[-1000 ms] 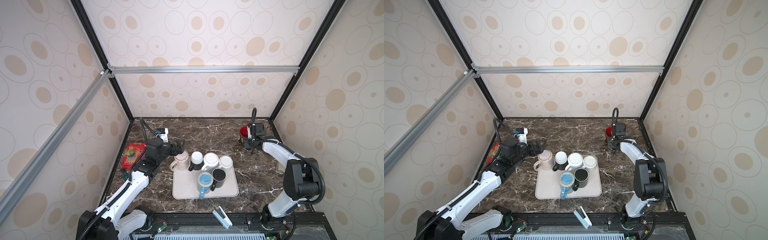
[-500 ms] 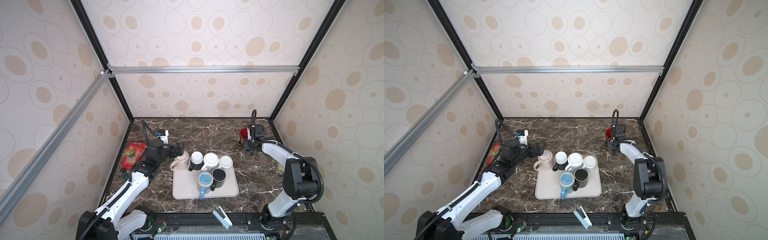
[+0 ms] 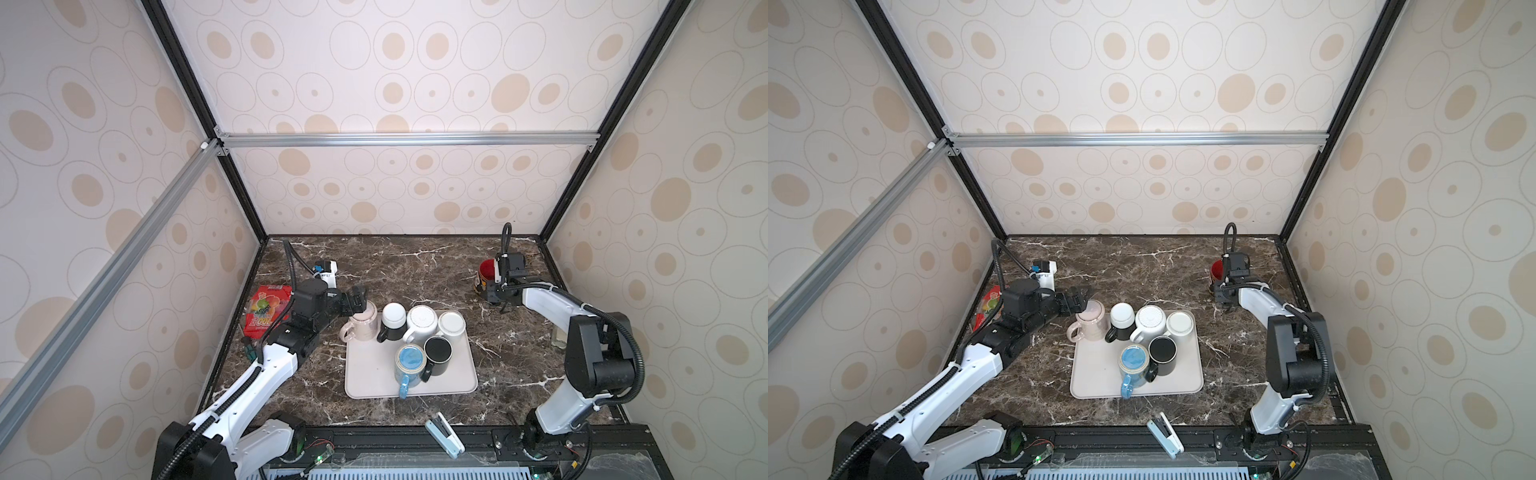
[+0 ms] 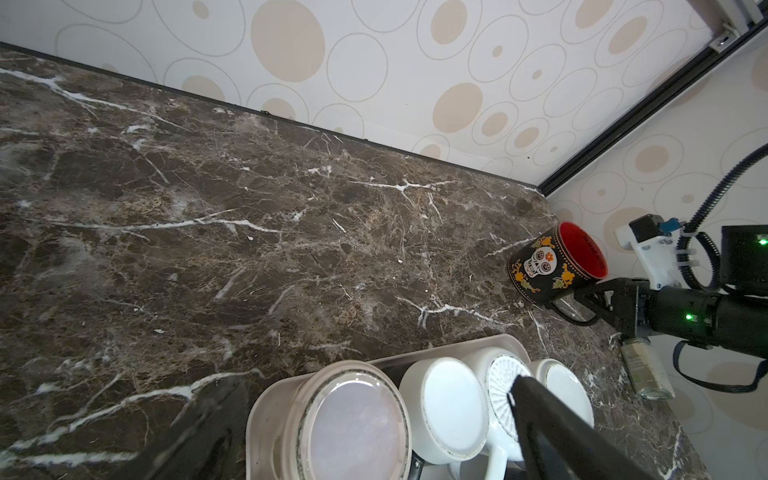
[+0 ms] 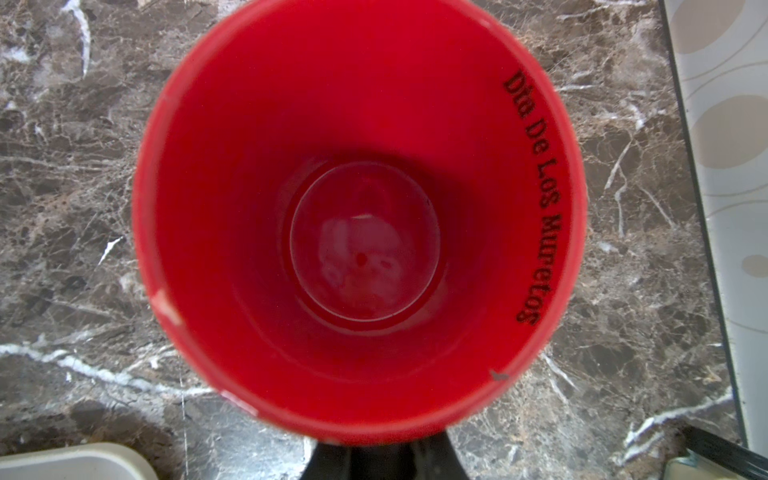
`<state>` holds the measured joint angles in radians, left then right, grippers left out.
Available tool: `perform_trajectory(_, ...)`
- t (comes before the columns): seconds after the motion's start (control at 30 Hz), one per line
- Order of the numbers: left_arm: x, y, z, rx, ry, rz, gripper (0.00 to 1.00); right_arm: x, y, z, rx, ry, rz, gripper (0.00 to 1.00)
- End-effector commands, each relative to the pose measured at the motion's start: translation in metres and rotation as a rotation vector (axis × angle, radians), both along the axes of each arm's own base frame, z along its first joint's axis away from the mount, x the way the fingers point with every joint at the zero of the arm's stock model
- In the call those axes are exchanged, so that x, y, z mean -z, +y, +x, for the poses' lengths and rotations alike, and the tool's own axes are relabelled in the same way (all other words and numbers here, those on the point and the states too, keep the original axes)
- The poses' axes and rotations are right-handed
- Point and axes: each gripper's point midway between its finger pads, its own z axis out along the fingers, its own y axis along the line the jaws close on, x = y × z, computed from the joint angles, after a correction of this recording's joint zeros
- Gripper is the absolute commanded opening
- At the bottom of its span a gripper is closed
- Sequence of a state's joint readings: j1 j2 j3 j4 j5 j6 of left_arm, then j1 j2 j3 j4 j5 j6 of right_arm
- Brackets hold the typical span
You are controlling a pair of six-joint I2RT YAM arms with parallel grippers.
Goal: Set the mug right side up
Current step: 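Lower the mug red opening up onto the table and open the right gripper, then raise the right gripper off the mug while the left gripper moves over the blue mug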
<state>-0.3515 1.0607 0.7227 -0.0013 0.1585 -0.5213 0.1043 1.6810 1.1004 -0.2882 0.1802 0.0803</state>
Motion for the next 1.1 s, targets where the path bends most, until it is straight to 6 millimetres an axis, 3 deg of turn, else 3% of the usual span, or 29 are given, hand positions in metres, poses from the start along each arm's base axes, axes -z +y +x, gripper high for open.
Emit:
perform_trajectory(0.0,0.004,0.004,-0.003,0.004,0.011,0.033,1.0,-0.029,-0.004,0.021,0.039,-0.135,0.012,0.03)
perform_trajectory(0.07,0.006,0.006,-0.004,0.002,0.021,0.047,1.0,-0.027,-0.004,0.019,0.044,-0.129,0.02,0.11)
perform_trajectory(0.2,0.008,0.01,-0.005,-0.006,0.042,0.089,1.0,-0.028,-0.006,0.01,0.067,-0.11,0.025,0.38)
perform_trajectory(0.33,0.012,0.024,-0.007,-0.048,0.106,0.191,1.0,-0.052,-0.013,-0.008,0.109,-0.118,0.018,0.46)
perform_trajectory(0.5,0.01,0.037,-0.02,-0.044,0.181,0.306,0.97,-0.098,-0.007,-0.038,0.099,-0.171,0.058,0.42)
perform_trajectory(0.57,0.016,0.044,-0.029,-0.039,0.226,0.358,0.92,-0.115,0.002,-0.053,0.082,-0.21,0.069,0.35)
perform_trajectory(0.67,0.021,0.048,-0.043,-0.016,0.268,0.391,0.84,-0.13,0.018,-0.075,0.04,-0.241,0.057,0.33)
perform_trajectory(0.93,0.021,0.032,-0.068,0.06,0.302,0.39,0.78,-0.152,0.059,-0.104,-0.083,-0.265,0.072,0.34)
perform_trajectory(1.07,0.02,0.013,-0.079,0.109,0.331,0.368,0.75,-0.161,0.065,-0.112,-0.103,-0.261,0.057,0.33)
